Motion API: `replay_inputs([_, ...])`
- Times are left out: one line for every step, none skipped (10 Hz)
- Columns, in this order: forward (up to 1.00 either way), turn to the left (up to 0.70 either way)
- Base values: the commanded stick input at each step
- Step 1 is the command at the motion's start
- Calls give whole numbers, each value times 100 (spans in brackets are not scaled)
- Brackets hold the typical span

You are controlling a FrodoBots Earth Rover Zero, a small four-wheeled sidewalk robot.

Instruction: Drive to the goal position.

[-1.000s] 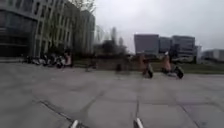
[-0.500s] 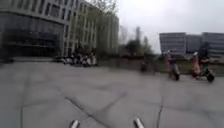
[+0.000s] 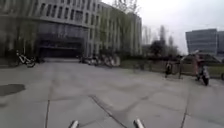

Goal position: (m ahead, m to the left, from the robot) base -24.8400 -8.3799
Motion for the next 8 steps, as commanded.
replay_inputs([0,4])
replay_inputs([0,4])
replay_inputs([0,4])
replay_inputs([0,4])
replay_inputs([0,4])
replay_inputs([0,4])
replay_inputs([0,4])
replay_inputs([0,4])
